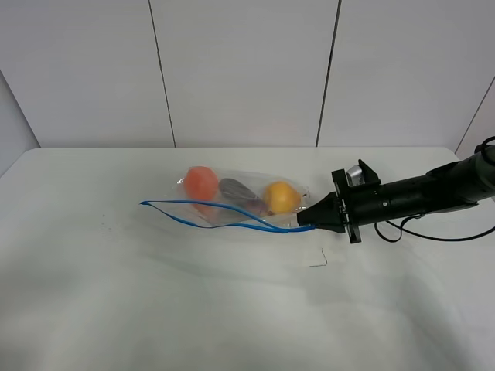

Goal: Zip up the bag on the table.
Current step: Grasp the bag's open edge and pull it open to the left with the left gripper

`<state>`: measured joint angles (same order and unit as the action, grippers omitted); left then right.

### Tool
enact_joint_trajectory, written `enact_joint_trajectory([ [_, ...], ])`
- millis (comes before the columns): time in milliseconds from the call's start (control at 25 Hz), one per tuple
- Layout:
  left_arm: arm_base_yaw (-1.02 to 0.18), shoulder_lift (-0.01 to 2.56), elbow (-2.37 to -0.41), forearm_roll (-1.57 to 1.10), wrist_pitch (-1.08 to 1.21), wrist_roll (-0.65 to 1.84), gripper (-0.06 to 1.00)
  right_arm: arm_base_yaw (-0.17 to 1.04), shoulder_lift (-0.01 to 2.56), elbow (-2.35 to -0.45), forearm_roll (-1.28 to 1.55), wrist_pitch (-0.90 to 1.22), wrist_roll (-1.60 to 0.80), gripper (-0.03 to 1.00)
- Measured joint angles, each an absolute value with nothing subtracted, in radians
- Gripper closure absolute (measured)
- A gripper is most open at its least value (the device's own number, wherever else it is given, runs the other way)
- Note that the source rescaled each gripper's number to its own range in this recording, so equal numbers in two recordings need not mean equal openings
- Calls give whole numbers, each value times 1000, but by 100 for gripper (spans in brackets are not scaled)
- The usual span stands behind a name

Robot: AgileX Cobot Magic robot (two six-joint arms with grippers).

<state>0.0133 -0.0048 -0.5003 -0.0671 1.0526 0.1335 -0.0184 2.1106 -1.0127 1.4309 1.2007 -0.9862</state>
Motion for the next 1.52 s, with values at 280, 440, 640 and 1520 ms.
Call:
enact_joint_trajectory([
  [280, 13, -5, -500, -67, 1049, 134, -6, -18, 2111, -1013, 1471, 1207, -985, 97],
  [440, 13, 39, -551, -67, 1045, 134, -6, -18, 2111, -1013, 1471, 1207, -985, 97],
  [640, 13, 287, -724, -67, 1041, 138, -6, -18, 2110, -1013, 1471, 1207, -985, 97],
  [1520, 6, 1132, -925, -360, 715, 1271, -1, -18, 2110, -1013, 1471, 1207, -994, 97],
])
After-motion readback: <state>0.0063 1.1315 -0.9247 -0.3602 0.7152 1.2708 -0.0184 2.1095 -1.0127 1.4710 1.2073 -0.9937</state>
